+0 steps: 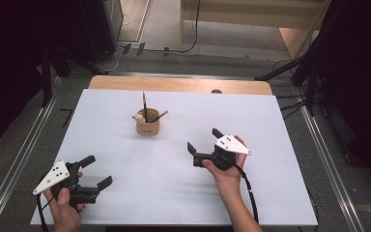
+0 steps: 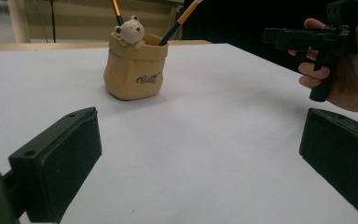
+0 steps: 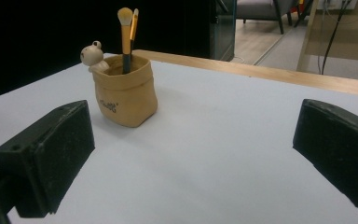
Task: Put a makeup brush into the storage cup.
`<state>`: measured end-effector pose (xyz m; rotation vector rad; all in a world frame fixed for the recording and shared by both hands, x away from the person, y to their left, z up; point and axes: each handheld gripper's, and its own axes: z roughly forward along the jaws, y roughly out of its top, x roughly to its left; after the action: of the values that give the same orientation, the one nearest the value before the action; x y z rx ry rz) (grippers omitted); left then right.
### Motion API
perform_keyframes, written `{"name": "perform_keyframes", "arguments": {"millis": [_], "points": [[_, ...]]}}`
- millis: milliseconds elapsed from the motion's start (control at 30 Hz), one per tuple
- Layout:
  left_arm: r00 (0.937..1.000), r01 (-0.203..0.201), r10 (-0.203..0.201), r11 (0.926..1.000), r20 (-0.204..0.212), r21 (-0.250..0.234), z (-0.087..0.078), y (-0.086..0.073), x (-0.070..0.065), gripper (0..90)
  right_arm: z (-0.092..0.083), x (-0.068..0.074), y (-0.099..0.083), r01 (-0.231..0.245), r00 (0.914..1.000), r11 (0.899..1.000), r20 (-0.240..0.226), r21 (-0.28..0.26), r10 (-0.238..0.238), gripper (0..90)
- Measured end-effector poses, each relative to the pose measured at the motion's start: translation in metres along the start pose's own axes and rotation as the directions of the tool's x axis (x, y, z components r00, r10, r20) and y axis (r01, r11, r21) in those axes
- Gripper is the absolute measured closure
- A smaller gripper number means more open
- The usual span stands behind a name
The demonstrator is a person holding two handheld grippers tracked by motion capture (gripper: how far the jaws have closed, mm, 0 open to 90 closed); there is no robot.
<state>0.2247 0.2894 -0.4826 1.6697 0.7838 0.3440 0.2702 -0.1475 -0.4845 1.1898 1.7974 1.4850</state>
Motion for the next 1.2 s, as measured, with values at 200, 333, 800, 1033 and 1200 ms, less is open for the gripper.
{"name": "perform_keyframes", "arguments": {"millis": [200, 333, 800, 1033, 1200], "points": [[1.0000, 0.000, 0.000, 1.0000, -0.001, 0.001, 0.001, 0.000, -0.001, 0.0, -0.010, -0.004, -0.002, 0.007, 0.9999, 1.000, 0.011, -0.003, -0.007, 0.0], [1.0000, -0.002, 0.002, 1.0000, 0.000, 0.002, 0.001, 0.000, -0.001, 0.0, -0.016, -0.006, -0.003, 0.016, 0.9997, 1.000, 0.016, -0.007, -0.016, 0.0], [1.0000, -0.006, 0.006, 1.0000, 0.000, 0.004, 0.002, 0.000, -0.002, 0.0, -0.035, -0.015, -0.006, 0.016, 0.9992, 1.000, 0.036, -0.011, -0.016, 0.0], [0.9999, -0.011, 0.011, 0.9999, -0.001, 0.007, 0.002, 0.000, -0.003, 0.0, -0.044, -0.022, -0.009, 0.012, 0.9985, 1.000, 0.054, -0.010, -0.012, 0.0], [0.9999, -0.012, 0.012, 0.9999, -0.001, 0.009, 0.002, 0.000, -0.003, 0.0, -0.052, -0.028, -0.011, 0.011, 0.9977, 1.000, 0.067, -0.009, -0.010, 0.0]]}}
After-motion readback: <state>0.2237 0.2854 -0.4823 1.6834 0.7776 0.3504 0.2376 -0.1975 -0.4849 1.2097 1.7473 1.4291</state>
